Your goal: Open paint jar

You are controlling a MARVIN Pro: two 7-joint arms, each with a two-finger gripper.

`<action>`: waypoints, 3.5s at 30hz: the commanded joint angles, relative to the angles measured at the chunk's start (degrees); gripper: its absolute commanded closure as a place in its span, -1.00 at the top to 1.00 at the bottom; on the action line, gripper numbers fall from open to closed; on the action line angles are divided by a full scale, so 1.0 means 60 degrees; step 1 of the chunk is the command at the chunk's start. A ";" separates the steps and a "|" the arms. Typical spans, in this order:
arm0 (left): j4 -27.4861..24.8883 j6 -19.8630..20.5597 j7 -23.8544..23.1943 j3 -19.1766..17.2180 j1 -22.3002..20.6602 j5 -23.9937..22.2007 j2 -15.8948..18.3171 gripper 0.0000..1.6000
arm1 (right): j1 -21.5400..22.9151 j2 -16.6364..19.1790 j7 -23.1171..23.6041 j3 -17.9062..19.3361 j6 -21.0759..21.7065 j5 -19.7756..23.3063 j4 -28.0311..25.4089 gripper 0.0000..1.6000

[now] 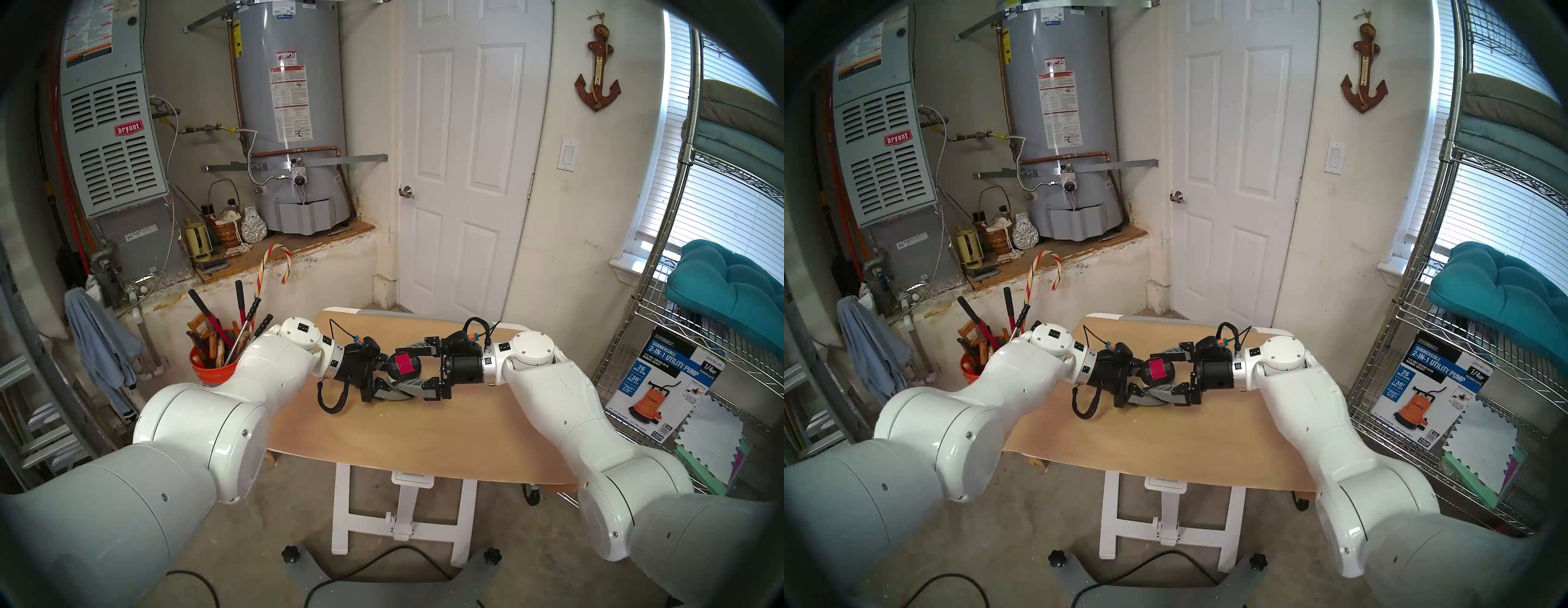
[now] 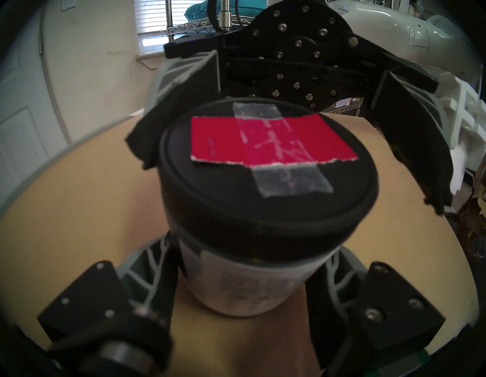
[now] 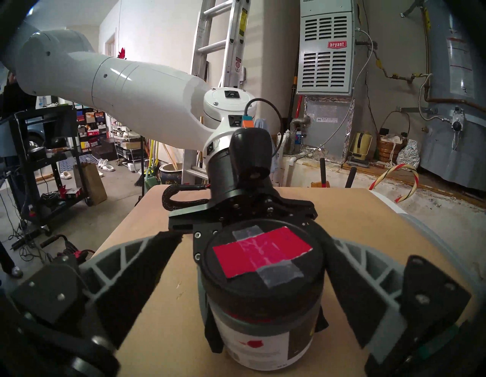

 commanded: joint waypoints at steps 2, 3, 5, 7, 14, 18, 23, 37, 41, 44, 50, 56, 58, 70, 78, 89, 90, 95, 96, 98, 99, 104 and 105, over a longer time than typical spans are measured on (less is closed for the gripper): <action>0.0274 -0.0005 0.0283 0.0015 -0.0079 0.0077 0.0144 -1.00 | -0.0128 -0.0309 0.0001 0.0151 0.0118 0.0306 -0.0228 1.00; 0.0293 -0.0018 0.0279 0.0016 -0.0085 0.0074 0.0142 -1.00 | -0.0133 -0.0311 -0.0001 0.0164 0.0119 0.0301 -0.0231 1.00; 0.0308 -0.0033 0.0262 0.0019 -0.0086 0.0067 0.0138 -1.00 | -0.0194 -0.0309 -0.0112 0.0198 0.0136 0.0258 -0.0301 1.00; 0.0303 -0.0037 0.0239 0.0016 -0.0083 0.0057 0.0135 -1.00 | -0.0228 -0.0310 -0.0157 0.0215 0.0114 0.0228 -0.0348 1.00; 0.0215 -0.0029 0.0116 -0.0003 -0.0023 -0.0002 0.0137 -1.00 | -0.0681 -0.0431 -0.0806 0.0436 0.0074 0.0188 -0.0811 1.00; 0.0134 0.0004 0.0055 -0.0007 0.0029 -0.0027 0.0148 -1.00 | -0.0817 -0.0502 -0.1017 0.0526 0.0060 0.0228 -0.0909 1.00; -0.0068 0.0092 -0.0019 -0.0017 0.0165 -0.0065 0.0174 -1.00 | -0.1058 -0.0625 -0.1444 0.0856 0.0119 0.0417 -0.1142 1.00; -0.0853 0.0446 -0.0082 -0.0036 0.0599 -0.0106 0.0247 -1.00 | -0.1438 -0.0688 -0.1698 0.1524 0.0461 0.0899 -0.1684 1.00; -0.1009 0.0498 0.0034 -0.0065 0.0698 -0.0110 0.0269 -1.00 | -0.1663 -0.0638 -0.2062 0.1973 0.0564 0.1047 -0.2190 1.00; -0.1016 0.0511 0.0097 -0.0079 0.0704 -0.0110 0.0261 -1.00 | -0.1906 -0.0753 -0.2527 0.2223 0.0499 0.1084 -0.2518 1.00; -0.1091 0.0556 0.0363 -0.0165 0.0771 -0.0124 0.0186 -1.00 | -0.2622 -0.1264 -0.3355 0.2621 0.0176 0.1142 -0.3326 1.00; -0.1138 0.0636 0.0542 -0.0271 0.0799 -0.0108 0.0151 -1.00 | -0.3591 -0.1612 -0.3894 0.2555 0.0148 0.1013 -0.4242 1.00; -0.1141 0.0642 0.0546 -0.0282 0.0802 -0.0107 0.0149 -1.00 | -0.3693 -0.1634 -0.3861 0.2526 0.0145 0.1022 -0.4323 1.00; -0.1225 0.0742 0.0676 -0.0353 0.0887 -0.0033 0.0141 -1.00 | -0.5159 -0.1840 -0.4486 0.2351 -0.0144 0.0709 -0.5839 1.00; -0.1329 0.0811 0.0713 -0.0339 0.0946 0.0006 0.0142 -1.00 | -0.5902 -0.1968 -0.5339 0.2255 -0.0148 0.0039 -0.6777 1.00; -0.1489 0.0919 0.0716 -0.0250 0.1006 0.0022 0.0180 -1.00 | -0.6631 -0.2162 -0.6557 0.1952 0.0757 -0.1207 -0.8119 1.00; -0.1504 0.0928 0.0719 -0.0241 0.1012 0.0021 0.0183 -1.00 | -0.6699 -0.2171 -0.6689 0.1920 0.0904 -0.1306 -0.8255 1.00; -0.1589 0.0986 0.0742 -0.0208 0.1049 0.0016 0.0198 -1.00 | -0.6998 -0.2190 -0.7210 0.1691 0.1858 -0.1662 -0.8881 1.00; -0.1610 0.1000 0.0747 -0.0202 0.1059 0.0015 0.0201 -1.00 | -0.7070 -0.2184 -0.7345 0.1631 0.2035 -0.1745 -0.9016 1.00; -0.1644 0.1023 0.0759 -0.0193 0.1078 0.0011 0.0207 -1.00 | -0.7175 -0.2168 -0.7495 0.1537 0.2390 -0.1878 -0.9225 1.00; -0.1666 0.1039 0.0765 -0.0187 0.1090 0.0009 0.0211 -1.00 | -0.7232 -0.2165 -0.7576 0.1487 0.2588 -0.1977 -0.9348 1.00; -0.1730 0.1089 0.0776 -0.0167 0.1123 0.0000 0.0223 -1.00 | -0.7183 -0.2153 -0.7634 0.1356 0.2814 -0.2077 -0.9284 1.00; -0.1736 0.1091 0.0772 -0.0162 0.1125 -0.0004 0.0225 -1.00 | -0.7167 -0.2157 -0.7631 0.1337 0.2818 -0.2107 -0.9267 1.00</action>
